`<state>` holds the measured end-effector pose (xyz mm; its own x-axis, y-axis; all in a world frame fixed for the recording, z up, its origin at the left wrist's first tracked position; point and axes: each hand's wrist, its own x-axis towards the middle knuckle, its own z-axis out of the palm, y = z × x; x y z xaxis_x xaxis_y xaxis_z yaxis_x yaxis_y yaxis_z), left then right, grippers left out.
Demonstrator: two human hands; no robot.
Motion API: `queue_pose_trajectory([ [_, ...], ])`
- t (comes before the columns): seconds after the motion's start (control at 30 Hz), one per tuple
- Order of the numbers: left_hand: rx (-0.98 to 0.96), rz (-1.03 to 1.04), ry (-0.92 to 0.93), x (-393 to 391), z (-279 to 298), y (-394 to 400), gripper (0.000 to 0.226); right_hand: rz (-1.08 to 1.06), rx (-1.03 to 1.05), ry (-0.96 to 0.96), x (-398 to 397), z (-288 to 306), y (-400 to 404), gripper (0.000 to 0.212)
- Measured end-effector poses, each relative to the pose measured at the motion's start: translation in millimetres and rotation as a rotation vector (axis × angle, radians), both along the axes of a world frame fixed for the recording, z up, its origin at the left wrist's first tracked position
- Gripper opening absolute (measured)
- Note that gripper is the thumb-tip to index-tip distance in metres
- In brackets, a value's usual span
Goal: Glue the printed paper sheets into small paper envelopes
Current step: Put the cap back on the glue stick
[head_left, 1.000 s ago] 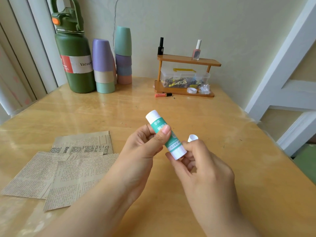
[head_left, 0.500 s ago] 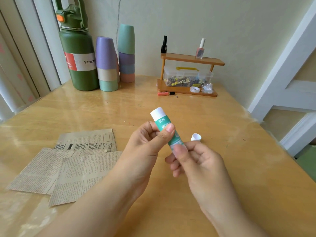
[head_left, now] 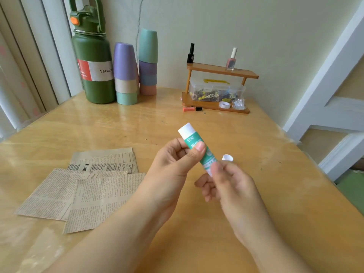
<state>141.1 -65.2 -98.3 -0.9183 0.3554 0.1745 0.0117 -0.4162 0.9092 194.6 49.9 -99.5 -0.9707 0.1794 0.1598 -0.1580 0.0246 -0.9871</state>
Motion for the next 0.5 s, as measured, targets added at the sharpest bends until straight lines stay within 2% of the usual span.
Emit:
queue_pose_trajectory([
  [0.07,-0.007,0.005,0.009,-1,1,-1,0.024,0.076,-0.221,-0.102,-2,1,1,0.052],
  [0.13,-0.012,0.026,-0.005,-1,0,-1,0.027,0.045,-0.218,-0.091,-2,1,1,0.047],
  [0.2,-0.024,0.058,-0.05,-1,-2,1,0.028,-0.025,-0.052,0.009,-2,-4,1,0.038],
  [0.27,-0.016,0.081,-0.105,-2,-5,4,0.028,-0.146,0.196,0.17,-2,-10,0,0.02],
  [0.4,0.012,0.077,-0.144,-1,-8,6,0.035,-0.465,0.899,0.589,-3,-19,4,0.016],
  [0.43,0.016,0.07,-0.135,-1,-8,6,0.039,-0.496,0.982,0.638,-4,-21,5,0.017],
  [0.47,0.019,0.064,-0.129,-1,-7,5,0.042,-0.493,0.972,0.622,-4,-22,5,0.02],
  [0.5,0.023,0.06,-0.123,-1,-6,5,0.043,-0.466,0.877,0.541,-3,-19,5,0.025],
])
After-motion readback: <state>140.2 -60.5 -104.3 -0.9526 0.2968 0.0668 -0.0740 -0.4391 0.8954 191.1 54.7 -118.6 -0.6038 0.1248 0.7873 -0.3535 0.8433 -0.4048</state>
